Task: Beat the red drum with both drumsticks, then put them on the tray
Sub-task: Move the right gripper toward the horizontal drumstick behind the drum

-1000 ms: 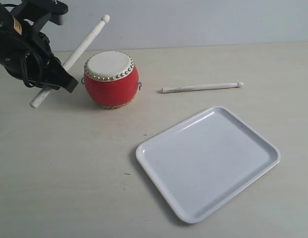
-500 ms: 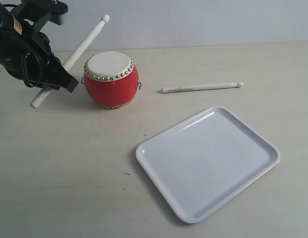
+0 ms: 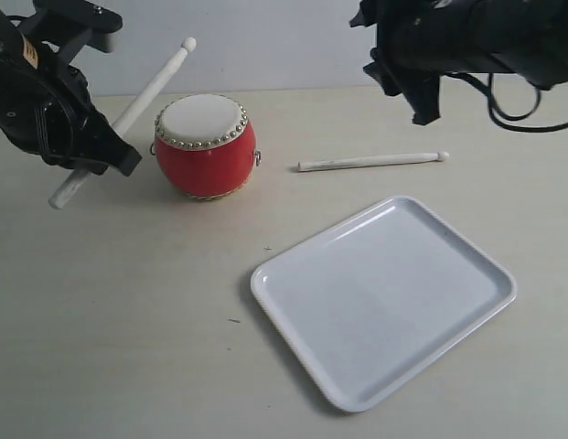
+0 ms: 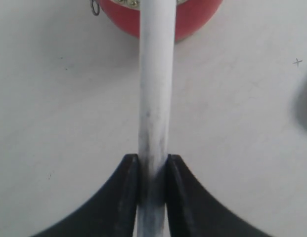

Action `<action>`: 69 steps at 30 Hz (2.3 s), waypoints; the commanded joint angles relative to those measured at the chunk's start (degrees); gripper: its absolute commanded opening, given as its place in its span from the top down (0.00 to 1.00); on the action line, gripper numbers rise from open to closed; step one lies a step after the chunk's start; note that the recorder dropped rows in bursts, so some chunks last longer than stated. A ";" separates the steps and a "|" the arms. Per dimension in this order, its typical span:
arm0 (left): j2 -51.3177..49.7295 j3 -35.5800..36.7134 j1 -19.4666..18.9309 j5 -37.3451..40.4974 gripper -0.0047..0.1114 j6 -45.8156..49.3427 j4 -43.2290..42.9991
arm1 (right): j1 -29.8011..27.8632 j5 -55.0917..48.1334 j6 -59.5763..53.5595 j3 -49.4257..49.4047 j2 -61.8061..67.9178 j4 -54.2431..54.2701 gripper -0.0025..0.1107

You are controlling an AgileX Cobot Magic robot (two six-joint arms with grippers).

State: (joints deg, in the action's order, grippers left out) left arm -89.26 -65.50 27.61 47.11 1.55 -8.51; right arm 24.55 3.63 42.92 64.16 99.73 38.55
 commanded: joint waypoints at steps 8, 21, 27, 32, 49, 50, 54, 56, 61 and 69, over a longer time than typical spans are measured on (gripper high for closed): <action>0.17 -0.42 -0.16 0.79 0.96 -0.78 0.17 | -6.78 -10.62 -1.15 11.89 14.21 -4.45 0.53; 0.17 -0.42 -0.16 0.22 0.96 -0.78 0.17 | -9.53 -30.63 -9.88 24.86 14.21 -16.63 0.53; 0.17 -0.42 -0.16 0.09 0.96 -0.78 0.17 | -9.53 -30.52 -9.88 24.86 14.21 -16.47 0.53; 0.17 -0.42 -0.16 0.09 0.96 -0.78 0.17 | -9.53 -30.28 -9.88 24.86 14.21 -16.48 0.53; 0.17 0.49 -0.16 -0.91 0.96 -0.51 -0.50 | -9.53 -26.30 12.50 24.86 15.09 -15.03 0.53; 0.17 0.49 -0.16 -0.91 0.96 -0.51 -0.50 | -9.53 -27.52 15.24 24.86 15.09 -15.03 0.53; 0.17 0.49 -0.16 -0.91 0.96 -0.51 -0.50 | -9.53 -32.37 21.42 24.86 15.09 -15.03 0.53; 0.17 0.49 -0.16 -0.91 0.96 -0.51 -0.50 | -9.53 -34.00 22.50 24.86 15.32 -15.03 0.53; 0.17 0.49 -0.16 -0.91 0.96 -0.33 -0.50 | -9.53 -35.88 26.24 24.86 16.12 -15.22 0.53; 0.17 0.49 -0.16 -0.91 0.96 -0.33 -0.50 | -9.53 -37.55 26.15 24.86 16.22 -20.20 0.53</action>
State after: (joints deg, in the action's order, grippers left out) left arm -89.26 -64.97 27.61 46.70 1.30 -8.74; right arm 15.17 -32.76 68.99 88.64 116.00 19.68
